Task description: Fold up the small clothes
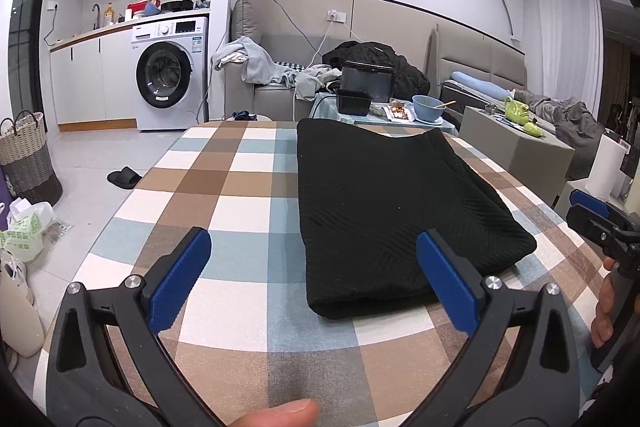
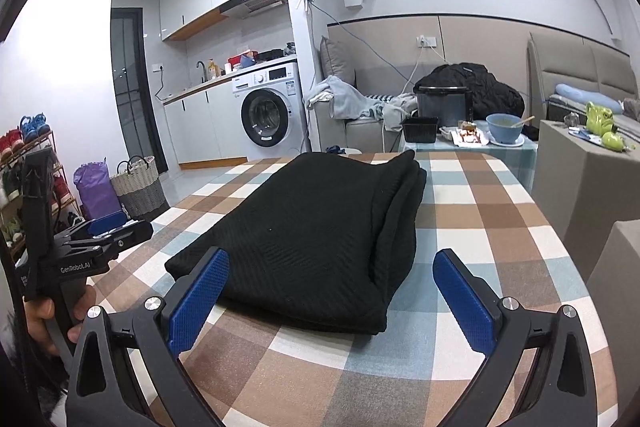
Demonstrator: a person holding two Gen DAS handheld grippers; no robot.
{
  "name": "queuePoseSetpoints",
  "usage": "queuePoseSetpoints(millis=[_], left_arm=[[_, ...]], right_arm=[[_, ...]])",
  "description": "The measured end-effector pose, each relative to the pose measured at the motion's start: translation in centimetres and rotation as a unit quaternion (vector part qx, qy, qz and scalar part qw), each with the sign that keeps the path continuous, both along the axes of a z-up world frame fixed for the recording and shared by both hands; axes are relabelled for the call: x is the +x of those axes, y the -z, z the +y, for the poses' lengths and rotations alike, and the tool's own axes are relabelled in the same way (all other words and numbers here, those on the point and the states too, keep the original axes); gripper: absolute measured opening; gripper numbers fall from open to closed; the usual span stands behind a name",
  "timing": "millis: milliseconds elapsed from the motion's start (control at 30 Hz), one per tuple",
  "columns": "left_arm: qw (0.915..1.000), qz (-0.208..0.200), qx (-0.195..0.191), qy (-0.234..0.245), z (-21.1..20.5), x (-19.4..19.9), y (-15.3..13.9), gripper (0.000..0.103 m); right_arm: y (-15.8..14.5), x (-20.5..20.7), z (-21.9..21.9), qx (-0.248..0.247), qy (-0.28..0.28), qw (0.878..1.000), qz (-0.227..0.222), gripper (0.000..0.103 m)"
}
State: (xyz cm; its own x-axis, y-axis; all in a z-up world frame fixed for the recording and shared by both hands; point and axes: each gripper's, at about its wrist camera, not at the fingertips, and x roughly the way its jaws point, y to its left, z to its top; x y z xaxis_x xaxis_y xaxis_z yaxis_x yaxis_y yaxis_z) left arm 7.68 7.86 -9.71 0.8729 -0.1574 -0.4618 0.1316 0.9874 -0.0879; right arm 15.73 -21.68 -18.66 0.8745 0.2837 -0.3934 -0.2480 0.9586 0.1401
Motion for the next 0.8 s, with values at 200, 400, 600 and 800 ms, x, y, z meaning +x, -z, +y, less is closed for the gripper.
queuePoseSetpoints(millis=[200,400,600,800], left_arm=[[1.0,-0.001,-0.003,0.006,0.04,-0.02,0.08,0.102],[0.9999,-0.004,-0.005,0.016,-0.1,-0.03,0.14,0.102],[0.9999,-0.003,-0.005,0.014,-0.13,-0.06,0.21,0.102],[0.9999,-0.004,-0.004,0.015,-0.11,-0.04,0.21,0.102]], right_arm=[[-0.08,-0.4,0.21,-0.006,-0.006,1.0,-0.008,0.103],[-0.15,-0.59,-0.02,0.0,-0.005,1.0,-0.007,0.103],[-0.07,-0.37,-0.27,0.005,-0.003,1.0,-0.003,0.103],[-0.02,-0.26,-0.41,0.007,-0.001,1.0,-0.001,0.103]])
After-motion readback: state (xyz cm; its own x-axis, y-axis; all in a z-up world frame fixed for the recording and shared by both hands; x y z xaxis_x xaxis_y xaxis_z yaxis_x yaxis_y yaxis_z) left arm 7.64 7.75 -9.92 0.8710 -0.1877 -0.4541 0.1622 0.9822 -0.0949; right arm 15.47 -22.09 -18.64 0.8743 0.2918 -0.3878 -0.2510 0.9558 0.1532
